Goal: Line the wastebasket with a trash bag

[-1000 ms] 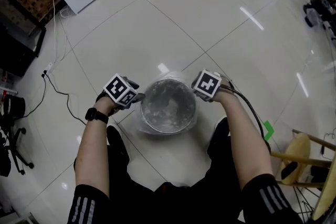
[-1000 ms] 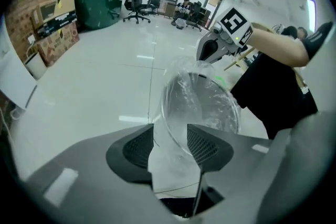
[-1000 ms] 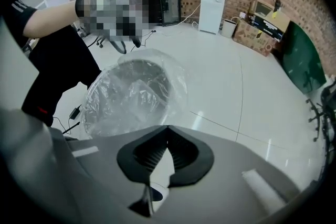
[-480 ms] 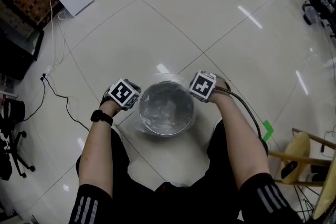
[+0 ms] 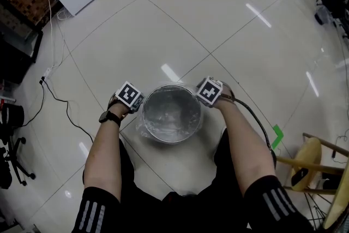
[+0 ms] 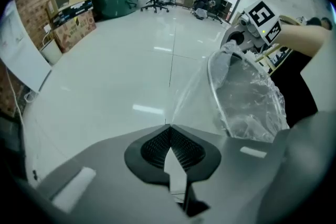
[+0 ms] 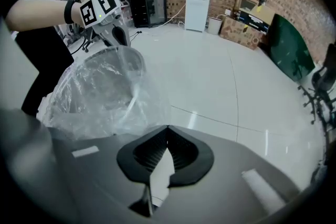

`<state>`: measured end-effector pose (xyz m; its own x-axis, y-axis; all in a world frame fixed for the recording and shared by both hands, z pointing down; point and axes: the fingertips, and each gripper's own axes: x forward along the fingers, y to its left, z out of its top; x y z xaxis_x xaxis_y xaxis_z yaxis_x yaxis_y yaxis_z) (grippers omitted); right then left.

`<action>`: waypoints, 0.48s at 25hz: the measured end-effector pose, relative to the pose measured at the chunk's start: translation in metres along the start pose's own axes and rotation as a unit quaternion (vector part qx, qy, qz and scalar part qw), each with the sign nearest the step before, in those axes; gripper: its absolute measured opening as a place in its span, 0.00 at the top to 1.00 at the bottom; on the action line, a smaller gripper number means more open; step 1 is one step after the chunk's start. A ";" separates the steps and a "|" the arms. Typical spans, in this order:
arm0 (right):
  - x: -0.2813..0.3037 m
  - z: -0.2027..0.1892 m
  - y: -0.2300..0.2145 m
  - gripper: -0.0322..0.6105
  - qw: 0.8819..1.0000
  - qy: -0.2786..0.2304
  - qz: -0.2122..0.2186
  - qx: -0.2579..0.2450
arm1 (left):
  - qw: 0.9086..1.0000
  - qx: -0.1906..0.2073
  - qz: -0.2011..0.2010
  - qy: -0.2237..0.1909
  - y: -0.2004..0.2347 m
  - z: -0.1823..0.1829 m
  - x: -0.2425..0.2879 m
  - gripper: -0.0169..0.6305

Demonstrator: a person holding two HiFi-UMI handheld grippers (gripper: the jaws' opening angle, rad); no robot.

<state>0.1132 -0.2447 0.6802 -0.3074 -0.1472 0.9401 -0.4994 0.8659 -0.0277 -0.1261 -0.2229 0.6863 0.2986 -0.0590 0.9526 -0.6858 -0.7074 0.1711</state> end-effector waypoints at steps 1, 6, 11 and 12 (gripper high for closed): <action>0.007 -0.012 0.000 0.94 1.000 0.004 0.009 0.016 | 1.000 -0.003 -0.007 -0.009 -0.001 0.001 0.006 0.98; 0.028 -0.020 0.001 0.94 0.998 -0.018 0.038 0.049 | 0.999 0.012 -0.024 -0.021 -0.003 0.000 0.021 0.96; 0.043 -0.025 0.014 0.94 0.993 -0.033 0.073 0.089 | 1.000 -0.015 -0.016 0.004 0.003 -0.016 0.030 0.92; 0.043 -0.026 0.014 0.94 0.992 -0.037 0.075 0.099 | 1.000 -0.019 -0.019 0.007 0.002 -0.017 0.032 0.90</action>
<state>0.1145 -0.2265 0.7295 -0.4455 -0.0646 0.8929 -0.5908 0.7706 -0.2390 -0.1291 -0.2137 0.7217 0.3162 -0.0235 0.9484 -0.6996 -0.6810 0.2164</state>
